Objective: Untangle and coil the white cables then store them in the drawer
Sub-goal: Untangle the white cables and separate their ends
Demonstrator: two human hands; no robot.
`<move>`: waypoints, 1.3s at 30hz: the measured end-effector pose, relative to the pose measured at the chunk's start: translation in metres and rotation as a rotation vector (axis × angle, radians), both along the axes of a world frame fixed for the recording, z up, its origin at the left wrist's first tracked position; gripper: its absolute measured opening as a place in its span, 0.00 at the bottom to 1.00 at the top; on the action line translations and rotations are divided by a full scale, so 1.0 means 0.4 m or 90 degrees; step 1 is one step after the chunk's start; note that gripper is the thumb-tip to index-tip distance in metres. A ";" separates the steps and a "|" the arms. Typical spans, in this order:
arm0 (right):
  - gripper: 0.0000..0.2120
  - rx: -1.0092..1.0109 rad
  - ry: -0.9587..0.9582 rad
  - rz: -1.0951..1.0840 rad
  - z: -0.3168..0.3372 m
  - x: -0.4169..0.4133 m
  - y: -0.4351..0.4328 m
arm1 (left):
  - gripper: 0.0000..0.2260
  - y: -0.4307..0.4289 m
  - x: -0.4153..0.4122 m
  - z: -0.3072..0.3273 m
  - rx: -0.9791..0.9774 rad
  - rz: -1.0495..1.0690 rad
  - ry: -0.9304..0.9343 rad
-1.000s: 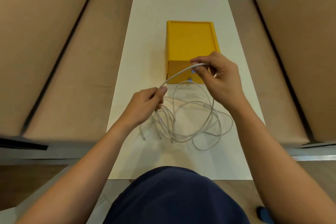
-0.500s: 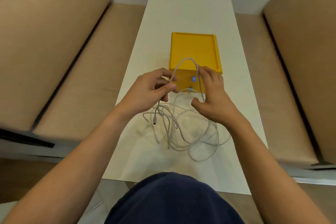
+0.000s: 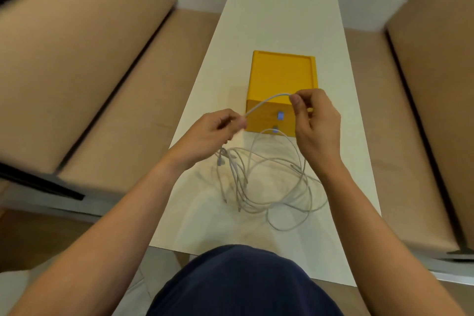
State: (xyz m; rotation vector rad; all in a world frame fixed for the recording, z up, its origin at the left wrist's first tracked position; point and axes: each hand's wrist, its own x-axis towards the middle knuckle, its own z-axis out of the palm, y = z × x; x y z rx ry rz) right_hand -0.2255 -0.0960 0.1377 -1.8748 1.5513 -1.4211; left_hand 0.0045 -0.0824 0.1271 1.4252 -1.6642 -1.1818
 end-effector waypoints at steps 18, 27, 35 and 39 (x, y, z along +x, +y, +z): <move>0.21 -0.086 0.386 0.225 0.023 0.035 0.020 | 0.10 0.014 -0.039 0.062 -0.226 -0.066 -0.251; 0.11 -0.154 0.360 0.168 0.008 0.039 0.022 | 0.04 0.021 -0.037 0.002 -0.108 -0.086 -0.279; 0.11 -0.168 0.268 0.069 0.015 0.023 0.003 | 0.16 0.021 -0.036 -0.016 -0.135 0.000 -0.201; 0.11 -0.152 0.273 0.044 0.003 0.021 -0.004 | 0.18 0.029 -0.043 -0.017 -0.348 0.208 -0.211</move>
